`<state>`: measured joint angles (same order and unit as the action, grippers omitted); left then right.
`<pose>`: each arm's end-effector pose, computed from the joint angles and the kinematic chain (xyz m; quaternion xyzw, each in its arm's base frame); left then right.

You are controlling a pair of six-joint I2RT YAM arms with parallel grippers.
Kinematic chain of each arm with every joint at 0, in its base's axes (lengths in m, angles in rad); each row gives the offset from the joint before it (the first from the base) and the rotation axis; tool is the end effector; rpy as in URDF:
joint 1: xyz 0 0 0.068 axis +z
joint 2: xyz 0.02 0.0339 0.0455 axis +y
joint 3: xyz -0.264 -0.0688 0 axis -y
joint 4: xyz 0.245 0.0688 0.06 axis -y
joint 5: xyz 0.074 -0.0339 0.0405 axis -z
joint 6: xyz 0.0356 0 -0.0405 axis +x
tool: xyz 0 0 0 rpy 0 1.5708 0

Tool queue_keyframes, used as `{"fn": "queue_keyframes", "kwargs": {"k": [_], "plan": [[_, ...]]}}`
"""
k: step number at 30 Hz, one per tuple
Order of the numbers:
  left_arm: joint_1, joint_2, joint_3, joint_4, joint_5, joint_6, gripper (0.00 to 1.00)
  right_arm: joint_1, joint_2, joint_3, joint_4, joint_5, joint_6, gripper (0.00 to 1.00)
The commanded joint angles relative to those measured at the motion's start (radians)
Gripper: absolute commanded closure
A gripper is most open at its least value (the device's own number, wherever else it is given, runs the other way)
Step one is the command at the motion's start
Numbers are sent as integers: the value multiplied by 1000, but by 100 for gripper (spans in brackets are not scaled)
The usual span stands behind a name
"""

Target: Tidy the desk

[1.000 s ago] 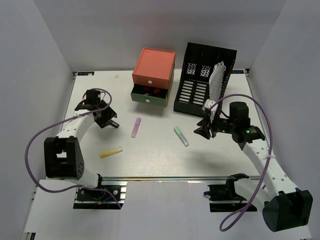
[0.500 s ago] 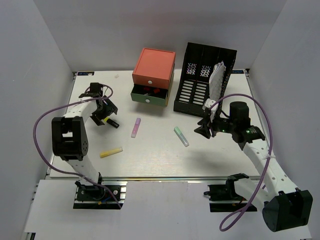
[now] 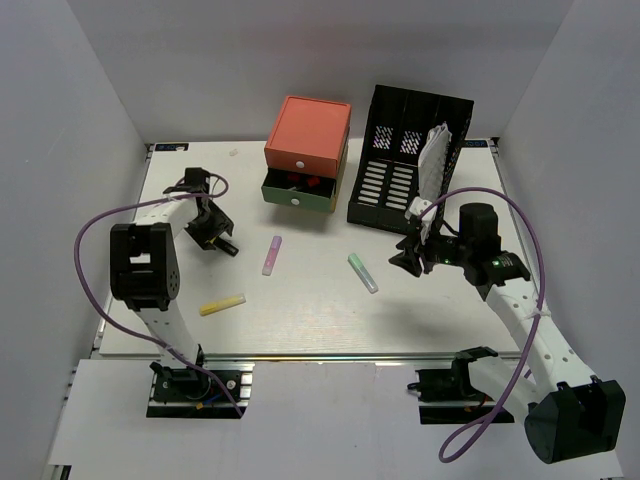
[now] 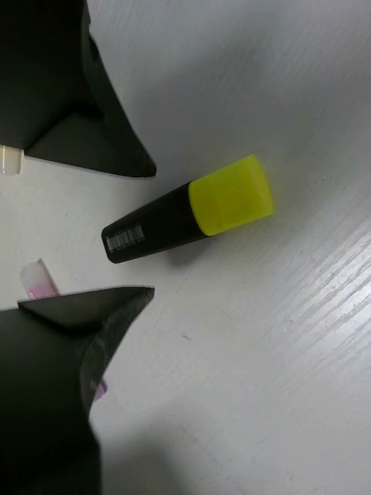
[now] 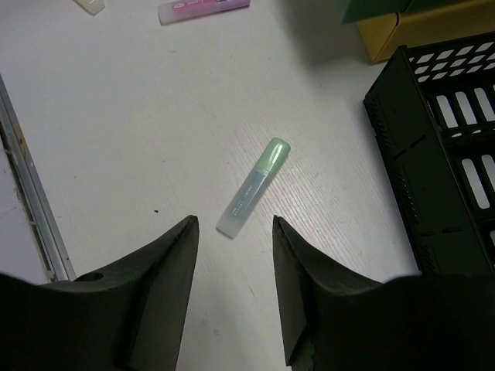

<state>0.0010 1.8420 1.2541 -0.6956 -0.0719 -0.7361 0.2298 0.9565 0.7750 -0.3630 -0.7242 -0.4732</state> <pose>0.3589 0.0029 0.1769 -0.3611 0.9208 -0.0182 0.1463 0.1950 0.0698 0.2919 -0.4438 0.7050 0.2506 0.4932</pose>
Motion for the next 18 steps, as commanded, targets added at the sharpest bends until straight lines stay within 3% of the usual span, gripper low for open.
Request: {"fn": "queue_keyframes", "kwargs": {"k": [1, 4, 13, 16, 18], "plan": [[5, 28, 34, 19, -8, -6, 36, -6, -18, -8, 35, 3, -1, 51], [5, 65, 53, 8, -5, -11, 47, -6, -19, -9, 36, 8, -2, 51], [5, 105, 68, -16, -43, -17, 51, -7, -24, -10, 36, 9, -2, 52], [5, 109, 56, -16, -45, -8, 62, -9, -24, -10, 36, 8, -2, 52], [5, 109, 48, -18, -40, 10, 75, -7, -25, -10, 36, 8, -2, 52]]}}
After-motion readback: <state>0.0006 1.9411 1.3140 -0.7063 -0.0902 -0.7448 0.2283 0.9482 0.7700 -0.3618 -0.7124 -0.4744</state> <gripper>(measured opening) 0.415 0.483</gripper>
